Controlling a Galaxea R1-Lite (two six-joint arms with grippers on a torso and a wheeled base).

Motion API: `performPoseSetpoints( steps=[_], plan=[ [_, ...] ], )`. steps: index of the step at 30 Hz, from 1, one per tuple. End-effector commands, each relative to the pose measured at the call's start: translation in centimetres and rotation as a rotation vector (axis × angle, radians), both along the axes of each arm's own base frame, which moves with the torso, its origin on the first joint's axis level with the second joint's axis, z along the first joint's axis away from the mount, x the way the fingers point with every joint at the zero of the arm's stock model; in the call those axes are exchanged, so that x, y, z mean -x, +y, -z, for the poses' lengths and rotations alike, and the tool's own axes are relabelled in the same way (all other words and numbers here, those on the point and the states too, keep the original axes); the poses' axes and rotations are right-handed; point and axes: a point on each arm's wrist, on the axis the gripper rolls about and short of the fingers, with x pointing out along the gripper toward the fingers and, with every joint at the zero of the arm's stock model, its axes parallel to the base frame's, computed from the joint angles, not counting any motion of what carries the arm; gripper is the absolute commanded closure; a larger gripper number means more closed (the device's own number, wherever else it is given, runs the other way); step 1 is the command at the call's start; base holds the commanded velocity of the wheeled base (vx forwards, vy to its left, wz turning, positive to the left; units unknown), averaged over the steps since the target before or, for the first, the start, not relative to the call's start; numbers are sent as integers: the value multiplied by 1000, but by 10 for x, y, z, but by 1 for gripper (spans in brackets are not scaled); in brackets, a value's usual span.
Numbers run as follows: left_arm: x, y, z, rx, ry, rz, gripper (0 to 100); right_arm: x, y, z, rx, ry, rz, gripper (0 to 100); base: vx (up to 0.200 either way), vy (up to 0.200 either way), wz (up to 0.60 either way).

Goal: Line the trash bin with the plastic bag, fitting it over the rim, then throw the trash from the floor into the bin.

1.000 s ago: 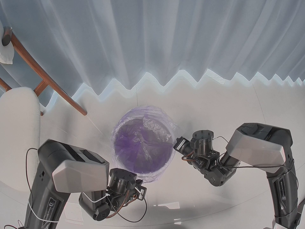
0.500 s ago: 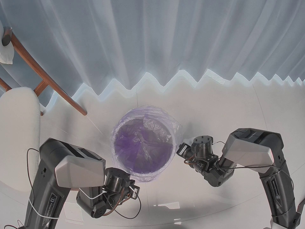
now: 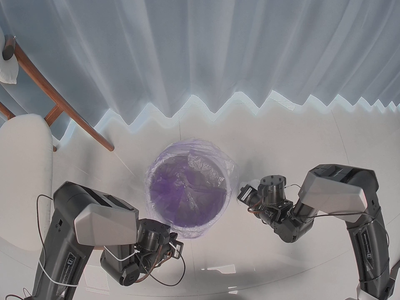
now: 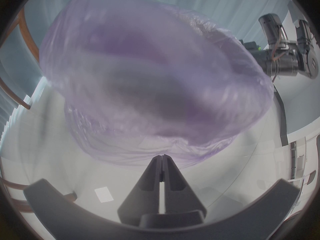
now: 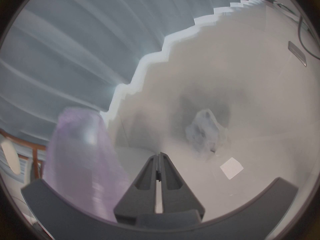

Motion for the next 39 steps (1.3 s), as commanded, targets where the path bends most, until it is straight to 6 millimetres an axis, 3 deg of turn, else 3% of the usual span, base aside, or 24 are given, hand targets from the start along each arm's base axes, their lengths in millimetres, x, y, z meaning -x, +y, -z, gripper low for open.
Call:
performPoseSetpoints(
  steps=[1,7,18,25,26,32,39],
  plan=[
    [2,-5,-2,16,-35,22,100,6,-3,-69,-96,-118,17,100,0,0,0],
    [3,-6,-3,15,-37,27,100,7,21,-64,-97,-124,-38,100,0,0,0],
    [4,-8,1,10,-29,32,100,9,30,-65,-86,-133,-63,100,0,0,0],
    [3,-8,1,11,-34,29,100,8,32,-42,-73,-84,-83,100,0,0,0],
    [2,-8,1,7,-35,23,100,7,33,-26,-63,-58,-83,100,0,0,0],
    [-3,-8,1,8,-40,18,100,-1,33,-6,-55,-35,-79,100,0,0,0],
    [-6,-3,3,-26,-34,18,100,-10,37,5,-54,-21,-102,100,0,0,0]
  ],
)
